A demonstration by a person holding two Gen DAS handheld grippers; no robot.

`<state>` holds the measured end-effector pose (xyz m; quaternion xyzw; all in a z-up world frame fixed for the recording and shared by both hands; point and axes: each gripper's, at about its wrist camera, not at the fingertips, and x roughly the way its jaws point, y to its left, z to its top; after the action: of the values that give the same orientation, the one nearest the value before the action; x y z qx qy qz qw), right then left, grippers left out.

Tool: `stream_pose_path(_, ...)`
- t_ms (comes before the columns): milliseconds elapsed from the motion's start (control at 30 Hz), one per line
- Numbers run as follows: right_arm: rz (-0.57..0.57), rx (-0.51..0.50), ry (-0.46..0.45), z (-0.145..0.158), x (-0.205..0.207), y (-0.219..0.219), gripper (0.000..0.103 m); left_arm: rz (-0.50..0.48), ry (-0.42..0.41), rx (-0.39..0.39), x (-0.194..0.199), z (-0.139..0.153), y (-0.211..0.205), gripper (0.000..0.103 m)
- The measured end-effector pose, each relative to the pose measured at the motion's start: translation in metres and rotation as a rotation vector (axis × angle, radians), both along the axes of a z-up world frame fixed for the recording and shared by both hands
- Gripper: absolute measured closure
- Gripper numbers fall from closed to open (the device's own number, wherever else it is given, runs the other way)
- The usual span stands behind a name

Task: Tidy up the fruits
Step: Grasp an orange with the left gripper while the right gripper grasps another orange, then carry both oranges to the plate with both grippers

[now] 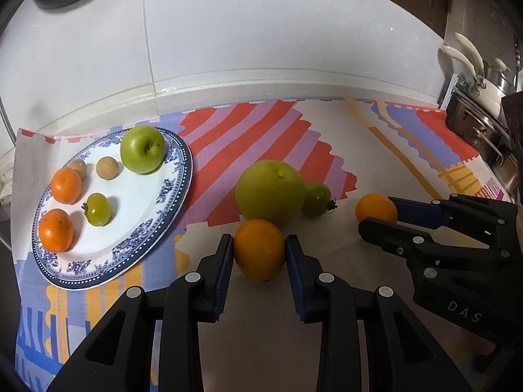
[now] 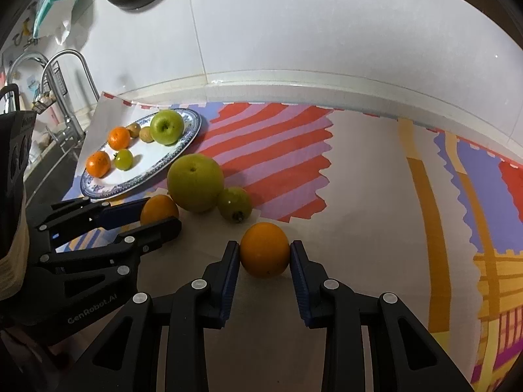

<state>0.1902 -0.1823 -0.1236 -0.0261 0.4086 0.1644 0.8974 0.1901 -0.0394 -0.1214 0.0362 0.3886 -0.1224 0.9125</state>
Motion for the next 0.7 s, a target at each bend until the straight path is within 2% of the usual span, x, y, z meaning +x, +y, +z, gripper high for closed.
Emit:
stream_pose_path(300,0.020,0.020,-0.032,0.017,-0.011,0.004,0.071,0.013,-0.065,-0.017,-0.017,0.027,0.005,0.071)
stream_pose_path(700,0.060,0.046,-0.139,0.060,-0.038,0.019,0.071,0.071,-0.140,-0.041,-0.046,0.059,0.025,0.071)
